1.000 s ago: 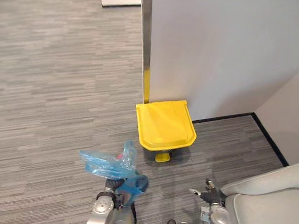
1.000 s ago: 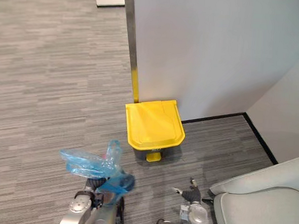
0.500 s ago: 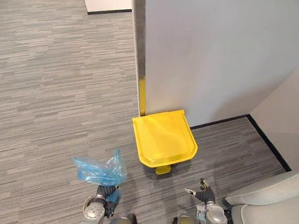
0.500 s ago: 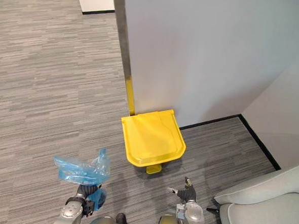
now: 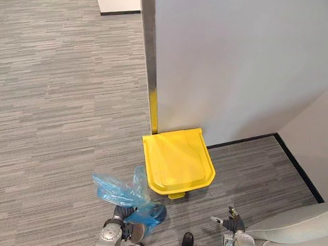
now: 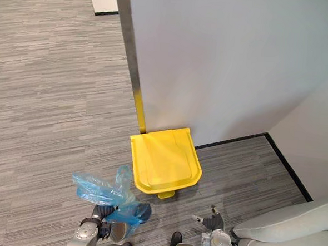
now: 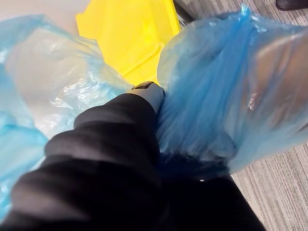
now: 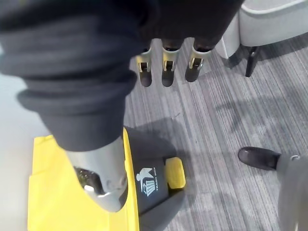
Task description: Gather rubbish on tea table into small bin, then transfer packed bag to large trash can.
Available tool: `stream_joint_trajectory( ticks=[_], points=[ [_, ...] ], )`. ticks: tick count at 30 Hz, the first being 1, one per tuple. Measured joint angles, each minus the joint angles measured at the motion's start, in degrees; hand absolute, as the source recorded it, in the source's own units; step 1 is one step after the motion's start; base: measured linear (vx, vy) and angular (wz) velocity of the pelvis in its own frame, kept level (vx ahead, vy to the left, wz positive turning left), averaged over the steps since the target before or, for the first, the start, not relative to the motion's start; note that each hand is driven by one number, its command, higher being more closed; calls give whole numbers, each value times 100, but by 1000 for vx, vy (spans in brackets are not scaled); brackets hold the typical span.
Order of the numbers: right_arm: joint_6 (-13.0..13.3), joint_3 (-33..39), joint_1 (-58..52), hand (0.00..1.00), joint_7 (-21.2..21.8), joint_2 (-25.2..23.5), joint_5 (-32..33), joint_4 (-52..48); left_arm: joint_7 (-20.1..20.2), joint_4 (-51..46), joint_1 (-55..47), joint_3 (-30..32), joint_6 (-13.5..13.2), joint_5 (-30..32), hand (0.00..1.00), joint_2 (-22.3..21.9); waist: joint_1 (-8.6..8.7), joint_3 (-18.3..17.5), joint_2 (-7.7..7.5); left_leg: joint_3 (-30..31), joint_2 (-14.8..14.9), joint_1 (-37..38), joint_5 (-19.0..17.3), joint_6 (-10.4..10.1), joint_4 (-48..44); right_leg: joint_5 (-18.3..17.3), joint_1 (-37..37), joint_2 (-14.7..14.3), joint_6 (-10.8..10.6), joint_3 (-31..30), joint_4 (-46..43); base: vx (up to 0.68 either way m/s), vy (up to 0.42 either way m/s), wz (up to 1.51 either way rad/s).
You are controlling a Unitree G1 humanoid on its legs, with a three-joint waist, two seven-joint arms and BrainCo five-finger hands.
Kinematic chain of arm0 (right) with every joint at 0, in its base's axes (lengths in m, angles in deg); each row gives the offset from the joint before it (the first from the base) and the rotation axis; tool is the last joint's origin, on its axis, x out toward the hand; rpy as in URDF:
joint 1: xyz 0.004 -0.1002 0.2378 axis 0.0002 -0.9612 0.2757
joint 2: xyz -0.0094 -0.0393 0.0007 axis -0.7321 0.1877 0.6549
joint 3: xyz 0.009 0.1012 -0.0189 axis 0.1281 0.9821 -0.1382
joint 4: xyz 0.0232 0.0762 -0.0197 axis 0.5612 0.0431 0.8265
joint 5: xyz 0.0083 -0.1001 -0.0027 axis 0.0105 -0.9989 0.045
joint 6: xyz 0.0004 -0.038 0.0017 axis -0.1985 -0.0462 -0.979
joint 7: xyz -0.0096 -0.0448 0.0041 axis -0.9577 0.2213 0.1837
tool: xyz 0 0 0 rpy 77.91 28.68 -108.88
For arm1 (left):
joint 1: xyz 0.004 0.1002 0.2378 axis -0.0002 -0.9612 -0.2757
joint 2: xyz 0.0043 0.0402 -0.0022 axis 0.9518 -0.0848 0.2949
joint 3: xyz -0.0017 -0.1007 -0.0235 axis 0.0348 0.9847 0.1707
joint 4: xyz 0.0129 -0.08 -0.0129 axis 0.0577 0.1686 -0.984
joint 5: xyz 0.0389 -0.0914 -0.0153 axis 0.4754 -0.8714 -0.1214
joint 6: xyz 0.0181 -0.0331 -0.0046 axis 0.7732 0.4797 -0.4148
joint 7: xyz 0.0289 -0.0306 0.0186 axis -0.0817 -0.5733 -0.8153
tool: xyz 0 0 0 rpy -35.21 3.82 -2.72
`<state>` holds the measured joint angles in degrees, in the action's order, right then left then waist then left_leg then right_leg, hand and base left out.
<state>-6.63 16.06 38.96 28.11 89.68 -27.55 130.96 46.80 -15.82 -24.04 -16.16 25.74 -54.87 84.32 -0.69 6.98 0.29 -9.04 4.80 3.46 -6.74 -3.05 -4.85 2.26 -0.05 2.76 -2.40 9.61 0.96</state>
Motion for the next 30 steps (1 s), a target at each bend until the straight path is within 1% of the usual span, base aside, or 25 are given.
stream_joint_trajectory(
  ticks=[4, 6, 8, 12, 16, 21, 24, 25, 27, 28, 29, 30],
  points=[
    [2, 33, -9, 0, -2, 1, 28, 23, -25, 60, -9, -2, 3, -1, 100, 126, -7, -1, -3, 184, -92, -114, 69, 85, 4, 174, -77, 68, -17, 148, 228, -99, 25, 22],
    [3, 33, -16, 0, -2, -1, 35, 28, -45, 110, -27, -3, 5, -1, 100, 188, -7, -3, -6, 294, -101, -137, 105, 83, 33, 188, -87, 80, -9, 242, 231, -110, -16, 25],
    [5, 37, -28, 0, -3, 0, 49, 30, -65, 134, -29, -19, 6, -1, 100, 255, -7, -8, -21, 436, -132, -159, 245, 75, 175, 193, -84, 107, -3, 393, 236, -113, -31, 35],
    [5, 39, -29, 0, -4, -2, 97, 30, -99, 143, -72, -46, 8, 0, 100, 283, -14, -5, -26, 477, -136, -186, 370, 30, 365, 258, -73, 103, -19, 451, 324, -110, -27, 10],
    [6, 54, -76, 0, -5, -3, 116, 30, -97, 154, -64, -129, 10, 0, 100, 282, -3, -8, -42, 499, -132, -235, 361, -11, 404, 241, -41, 114, -4, 482, 324, -52, -7, 4],
    [-1, 159, -93, 0, -5, -10, 142, 30, -88, 154, -60, -259, 11, 0, 100, 276, 3, -51, -96, 493, -133, -272, 345, 6, 443, 170, 14, 134, -71, 489, 300, 32, 5, 1],
    [-3, 203, -82, 0, -4, -11, 141, 30, -88, 153, -44, -258, 11, 0, 100, 276, 1, -67, -122, 445, -132, -249, 337, 50, 385, 113, 33, 142, -91, 475, 180, 127, 24, -3],
    [-9, 267, -36, 0, -6, -3, 142, 30, -90, 148, -53, -253, 11, -2, 100, 277, -5, -66, -117, 369, -129, -254, 162, 79, 189, -218, 250, 243, -135, 406, -405, 97, 50, -15],
    [-9, 267, 10, 0, -6, -1, 142, 28, -89, 126, -65, -251, 11, -2, 100, 286, -5, -64, -143, 299, -169, -245, 3, 109, 15, -559, 479, 368, -190, 319, -1021, 91, 67, -16],
    [-9, 273, 11, 0, -7, -1, 141, 23, -89, 122, -60, -257, 13, -2, 100, 289, 6, -68, -176, 265, -242, -244, -163, 160, -175, -831, 648, 532, -299, 255, -1576, 83, 73, -7],
    [-9, 284, 12, 0, -11, 10, 159, 14, -89, 118, -43, -272, 15, -2, 100, 284, 19, -64, -180, 273, -287, -232, -300, 202, -300, -958, 764, 658, -420, 210, -2020, 108, 109, 4],
    [-11, 324, 11, 0, -16, 11, 231, 3, -91, 99, -1, -271, 17, -2, 100, 285, 26, -32, -162, 316, -329, -131, -443, 306, -409, -1013, 1023, 812, -535, 113, -2849, 83, 85, 11]
  ],
)
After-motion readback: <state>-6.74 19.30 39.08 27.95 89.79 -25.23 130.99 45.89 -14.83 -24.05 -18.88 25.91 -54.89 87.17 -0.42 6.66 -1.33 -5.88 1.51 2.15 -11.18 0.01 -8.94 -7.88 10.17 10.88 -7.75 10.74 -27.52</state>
